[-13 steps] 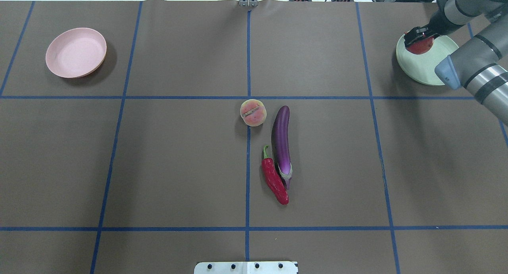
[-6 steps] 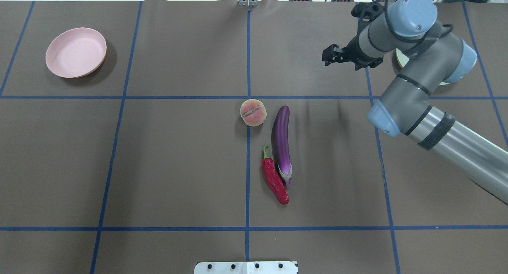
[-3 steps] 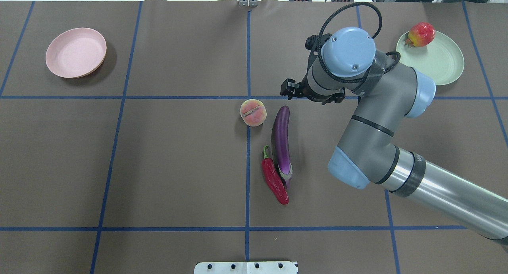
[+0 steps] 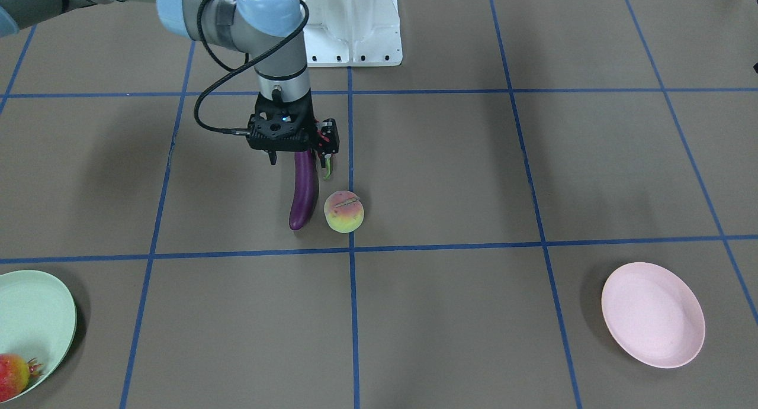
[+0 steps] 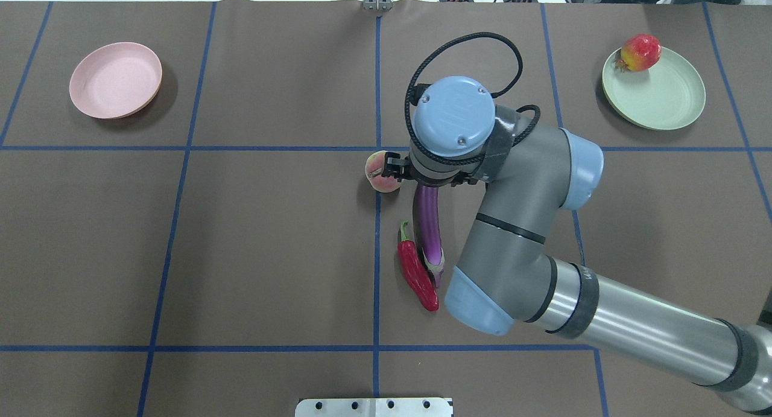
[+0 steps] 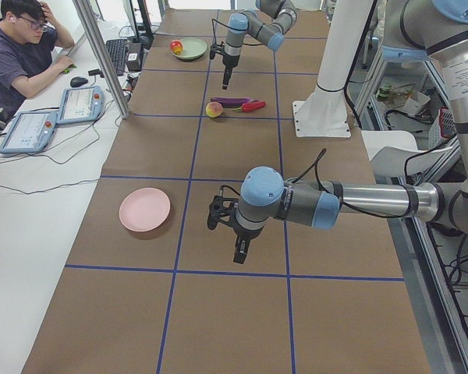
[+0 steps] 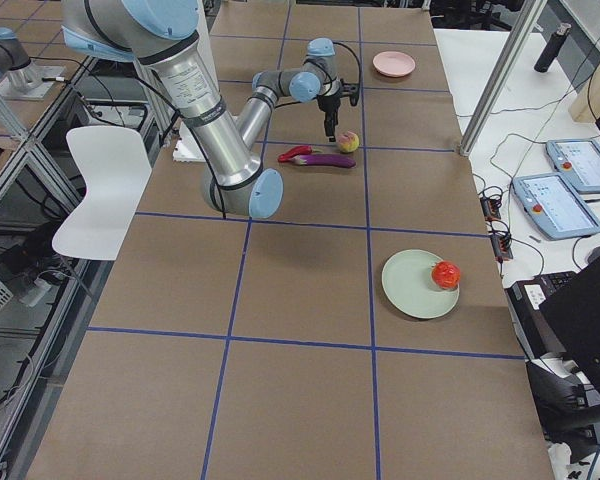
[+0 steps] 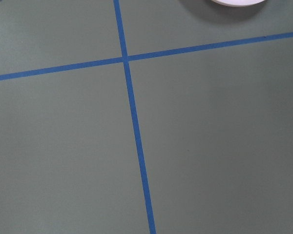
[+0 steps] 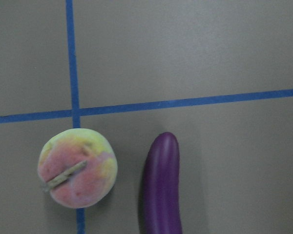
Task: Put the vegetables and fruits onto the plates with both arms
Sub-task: 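Move the right gripper back to the peach and grasp it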
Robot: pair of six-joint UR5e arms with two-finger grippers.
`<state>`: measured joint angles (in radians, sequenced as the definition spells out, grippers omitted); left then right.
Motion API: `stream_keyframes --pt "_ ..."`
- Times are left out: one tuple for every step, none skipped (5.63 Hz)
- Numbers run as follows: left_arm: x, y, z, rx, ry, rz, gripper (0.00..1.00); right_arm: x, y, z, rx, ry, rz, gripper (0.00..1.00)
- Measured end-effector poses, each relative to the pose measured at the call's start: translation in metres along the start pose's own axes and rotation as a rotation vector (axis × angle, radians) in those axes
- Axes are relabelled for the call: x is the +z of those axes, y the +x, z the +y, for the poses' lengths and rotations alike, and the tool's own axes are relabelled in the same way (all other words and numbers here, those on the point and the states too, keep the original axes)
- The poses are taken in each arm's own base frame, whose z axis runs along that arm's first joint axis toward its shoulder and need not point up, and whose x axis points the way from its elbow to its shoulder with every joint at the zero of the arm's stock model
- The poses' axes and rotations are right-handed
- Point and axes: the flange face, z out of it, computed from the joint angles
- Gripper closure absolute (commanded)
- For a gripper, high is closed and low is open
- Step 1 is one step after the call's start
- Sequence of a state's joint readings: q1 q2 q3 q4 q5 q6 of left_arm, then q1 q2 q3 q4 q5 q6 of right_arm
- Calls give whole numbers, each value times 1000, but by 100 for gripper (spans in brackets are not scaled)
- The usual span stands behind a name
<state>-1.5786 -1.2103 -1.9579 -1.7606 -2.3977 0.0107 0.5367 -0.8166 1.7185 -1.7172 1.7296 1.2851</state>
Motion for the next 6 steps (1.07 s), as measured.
stream_keyframes --pt "0 0 0 -1 -1 0 0 7 -29 -7 -2 16 17 2" --pt "0 0 0 -1 -1 0 0 26 -52 -17 -7 40 11 2" --pt "0 0 0 -1 -1 0 0 49 -64 -24 -31 72 6 2" --pt "0 0 0 -1 -1 0 0 64 -67 -28 -63 101 20 2" --pt "0 0 0 -1 -1 0 0 74 -67 -27 -92 108 35 2" --pt "0 0 0 -1 -1 0 0 81 -67 -24 -109 108 45 2"
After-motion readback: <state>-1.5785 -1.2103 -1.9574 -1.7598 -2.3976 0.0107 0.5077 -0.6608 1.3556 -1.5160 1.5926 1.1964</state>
